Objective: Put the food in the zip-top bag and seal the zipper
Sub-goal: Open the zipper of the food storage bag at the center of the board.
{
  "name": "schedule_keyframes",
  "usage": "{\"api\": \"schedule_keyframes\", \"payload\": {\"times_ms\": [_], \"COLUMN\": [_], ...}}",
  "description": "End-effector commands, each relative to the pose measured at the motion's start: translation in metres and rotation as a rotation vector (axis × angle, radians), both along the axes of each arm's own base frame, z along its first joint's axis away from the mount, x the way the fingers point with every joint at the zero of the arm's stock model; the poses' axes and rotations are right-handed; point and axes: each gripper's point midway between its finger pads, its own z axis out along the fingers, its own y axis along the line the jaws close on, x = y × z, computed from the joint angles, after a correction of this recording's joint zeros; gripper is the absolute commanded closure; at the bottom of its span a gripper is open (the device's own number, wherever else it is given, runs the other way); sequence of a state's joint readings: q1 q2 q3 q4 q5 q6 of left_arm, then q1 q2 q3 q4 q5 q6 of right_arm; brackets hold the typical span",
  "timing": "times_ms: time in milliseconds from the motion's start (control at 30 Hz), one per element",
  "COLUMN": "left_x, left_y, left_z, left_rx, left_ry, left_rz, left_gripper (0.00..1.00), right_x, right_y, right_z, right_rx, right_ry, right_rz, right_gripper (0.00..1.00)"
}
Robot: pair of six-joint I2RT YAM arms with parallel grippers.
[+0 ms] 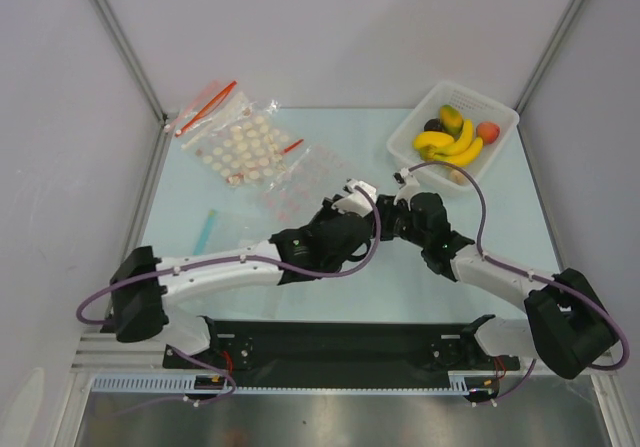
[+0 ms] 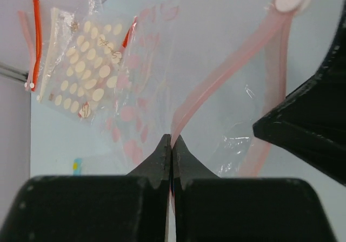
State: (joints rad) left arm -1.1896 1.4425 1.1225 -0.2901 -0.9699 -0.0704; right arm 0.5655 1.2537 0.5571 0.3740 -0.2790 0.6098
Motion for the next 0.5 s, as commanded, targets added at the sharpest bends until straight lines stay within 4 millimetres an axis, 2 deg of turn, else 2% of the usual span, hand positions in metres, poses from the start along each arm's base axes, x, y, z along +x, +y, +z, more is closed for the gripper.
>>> {"api": "schedule_keyframes", "payload": {"times_ms": [0, 133, 267, 333, 367, 400, 467], "left_x": [0.004, 0.005, 0.010, 0.016, 0.014, 0.018, 0.020], "left_y": [-0.018, -0.030, -0.031, -0.028, -0.030, -0.026, -0.023], "left_z": [-0.009, -0.022, -0.033, -0.033, -0.039, -0.039, -0.042], "left_rx": [0.031, -0.007, -0.081, -0.144, -0.161, -0.180, -0.194], "left_ry": [0.038, 0.098, 0.174, 0.205, 0.233, 0.240, 0.246], "left_rz": [-0.015, -0.057, -0.088, -0.092, -0.116, -0.105, -0.102], "left_gripper": [1.00, 1.00, 0.99, 1.00, 1.00, 1.00, 1.00], "right_x": [0.006, 0.007, 0.010, 0.013, 0.014, 0.015, 0.019], "right_y": [0.009, 0.014, 0.015, 0.013, 0.013, 0.012, 0.009], "right_z": [0.009, 0.003, -0.004, -0.009, -0.011, -0.012, -0.019], "right_rx": [0.013, 0.004, -0.016, -0.033, -0.036, -0.043, -0.069], "right_ry": [-0.034, -0.023, -0.007, 0.007, 0.015, 0.022, 0.040], "right_rz": [0.020, 0.030, 0.010, -0.014, -0.021, -0.028, -0.062], "right_gripper": [0.52, 0.49, 0.47, 0.50, 0.53, 0.63, 0.74]}}
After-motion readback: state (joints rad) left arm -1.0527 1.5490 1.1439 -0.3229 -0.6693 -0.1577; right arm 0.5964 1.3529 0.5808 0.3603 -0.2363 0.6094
